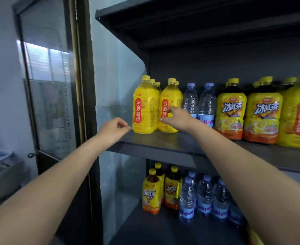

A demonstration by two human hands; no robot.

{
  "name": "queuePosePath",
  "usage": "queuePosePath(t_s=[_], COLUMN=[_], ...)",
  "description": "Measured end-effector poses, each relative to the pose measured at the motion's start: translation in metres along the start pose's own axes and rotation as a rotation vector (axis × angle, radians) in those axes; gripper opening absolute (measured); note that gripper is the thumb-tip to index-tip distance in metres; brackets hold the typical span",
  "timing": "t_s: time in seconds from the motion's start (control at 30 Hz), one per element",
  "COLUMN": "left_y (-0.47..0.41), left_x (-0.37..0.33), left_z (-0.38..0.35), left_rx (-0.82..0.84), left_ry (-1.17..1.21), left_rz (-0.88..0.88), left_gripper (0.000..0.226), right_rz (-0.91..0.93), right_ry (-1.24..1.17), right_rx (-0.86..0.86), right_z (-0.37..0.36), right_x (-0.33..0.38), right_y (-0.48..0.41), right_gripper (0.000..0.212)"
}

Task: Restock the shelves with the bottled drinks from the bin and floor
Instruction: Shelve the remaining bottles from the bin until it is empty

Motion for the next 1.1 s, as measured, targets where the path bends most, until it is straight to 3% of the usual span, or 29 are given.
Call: queuePosePath(t_s=[0.27, 0.47, 0.67, 0.87, 1.1], left_y=[0.098, 0.158, 0.217, 0.289, 0.391], left_x=[-0.042, -0.056, -0.058, -0.055, -0.060], left_z=[0.016, 0.037, 0.042, 0.037, 0.021], left_rx=[0.000, 0.061, 0.162, 0.249, 0.358], left_ry=[-0.197, -0.377, -0.558, -0.647, -0.631], left_rz=[0.087, 0.132, 0.143, 0.188, 0.238], left_gripper=[0.010, 0.012, 0.032, 0.037, 0.040], right_rz=[0.119, 0.202, 0.259, 0.251, 0.189], right_ry=[-0.045, -0.044, 0.046, 0.104, 0.151], right_rx=[0.216, 0.237, 0.263, 0.344, 0.447], right_z=[0.026, 0.023, 0.008, -0.017, -0.024], right_x=[-0.015, -0.007, 0.003, -0.004, -0.023], right_y=[0.067, 0.106, 0.152, 0.212, 0.325], right_gripper=[0.048, 0.050, 0.052, 0.057, 0.043])
Point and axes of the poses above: each hand's wrist, its own y-axis away from the middle knuckle, its own z-axis out of the back of the hand, x = y × z, the point moved 3 cm from there along -y, towards the middle knuckle, and after that the axes turned 1 degree about -x, right-handed, at the moved point
